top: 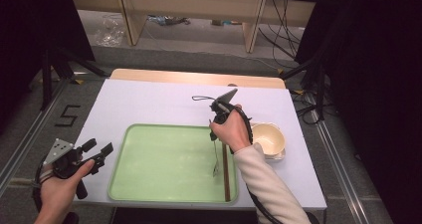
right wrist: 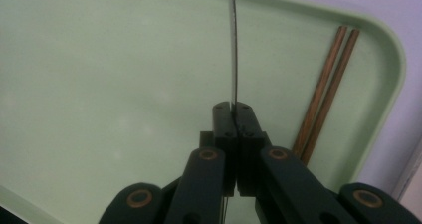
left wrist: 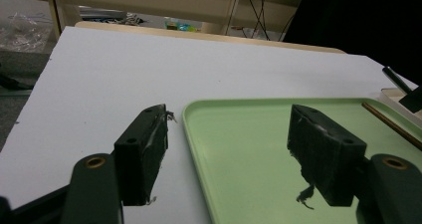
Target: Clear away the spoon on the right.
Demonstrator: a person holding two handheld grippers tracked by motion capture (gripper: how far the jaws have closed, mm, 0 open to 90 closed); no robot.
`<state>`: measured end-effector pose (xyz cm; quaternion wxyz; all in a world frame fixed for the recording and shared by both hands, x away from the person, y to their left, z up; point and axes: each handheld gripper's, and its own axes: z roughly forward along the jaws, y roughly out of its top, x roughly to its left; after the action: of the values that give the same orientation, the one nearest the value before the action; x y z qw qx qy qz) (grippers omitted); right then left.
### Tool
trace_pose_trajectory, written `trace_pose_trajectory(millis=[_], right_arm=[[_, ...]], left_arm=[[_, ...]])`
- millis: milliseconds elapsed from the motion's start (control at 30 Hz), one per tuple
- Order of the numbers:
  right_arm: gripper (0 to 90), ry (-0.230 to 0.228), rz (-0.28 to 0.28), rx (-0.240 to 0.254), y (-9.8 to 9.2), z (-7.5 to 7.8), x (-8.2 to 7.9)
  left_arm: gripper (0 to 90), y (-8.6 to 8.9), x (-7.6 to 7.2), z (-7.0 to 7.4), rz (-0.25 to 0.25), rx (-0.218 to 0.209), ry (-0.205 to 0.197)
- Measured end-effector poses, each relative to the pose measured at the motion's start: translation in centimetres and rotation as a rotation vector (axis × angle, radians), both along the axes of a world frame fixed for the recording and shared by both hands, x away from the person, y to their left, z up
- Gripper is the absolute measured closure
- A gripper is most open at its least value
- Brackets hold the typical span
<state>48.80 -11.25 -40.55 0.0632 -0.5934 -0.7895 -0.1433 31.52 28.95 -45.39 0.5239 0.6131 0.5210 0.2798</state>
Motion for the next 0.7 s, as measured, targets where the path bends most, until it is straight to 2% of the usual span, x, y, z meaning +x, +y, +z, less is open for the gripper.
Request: trace_pose_trajectory(millis=[33,67,100,167,267,300,333,367,400,433,467,533,600,667,700], right_arm=[[90.0,0.039,-0.033,-0.002,0.3,0.1,-0.1],[90.0,0.013,0.006,0.003,0.2,-0.3,0.0],[90.0,0.028,0.000,0.000,0.3,-0.5,0.0],[90.0,0.065,-0.046,0.000,0.8,-0.6,-0.1],[90.0,0.037,-0.007,-0.001,0.7,-1.1,0.1],[90.0,0.035,-0.015,-0.003,0.8,-1.1,0.0],[90.0,0.032,-0.004,-0.003,0.8,-1.2,0.1],[90.0,0.038,-0.016,0.003,0.9,-1.3,0.1],[90.0,0.029,0.002,0.001,0.7,-1.4,0.2],[90.0,0.067,-0.043,0.000,1.0,-1.3,0.0],[90.0,0.071,-0.043,-0.003,1.1,-1.4,0.0],[90.0,0.024,-0.036,0.000,1.1,-1.8,0.1],[90.0,0.055,-0.033,0.007,1.0,-1.9,0.1],[90.0,0.050,-0.038,0.012,1.1,-2.0,0.1],[90.0,0.078,-0.078,0.010,1.4,-2.0,0.0]], left_arm=[[32.1,0.0,0.0,0.0,0.000,0.002,-0.001],[32.1,0.0,0.0,0.0,0.000,0.001,0.000],[32.1,0.0,0.0,0.0,0.001,0.000,0.000],[32.1,0.0,0.0,0.0,0.000,0.001,0.000],[32.1,0.0,0.0,0.0,0.000,-0.001,0.000],[32.1,0.1,0.0,0.0,-0.005,0.014,-0.005],[32.1,0.1,0.0,0.0,-0.004,0.011,-0.003],[32.1,0.0,0.0,0.0,-0.002,0.002,-0.001],[32.1,0.0,0.0,0.0,-0.002,0.003,-0.001],[32.1,0.0,0.0,0.0,-0.002,0.002,0.000],[32.1,0.0,0.0,0.0,-0.001,0.002,-0.001],[32.1,0.0,0.0,0.0,-0.003,0.004,-0.001],[32.1,0.0,0.0,0.0,-0.003,0.003,-0.001],[32.1,0.0,0.0,0.0,-0.004,0.004,-0.001],[32.1,0.0,0.0,0.0,-0.004,0.003,-0.001]])
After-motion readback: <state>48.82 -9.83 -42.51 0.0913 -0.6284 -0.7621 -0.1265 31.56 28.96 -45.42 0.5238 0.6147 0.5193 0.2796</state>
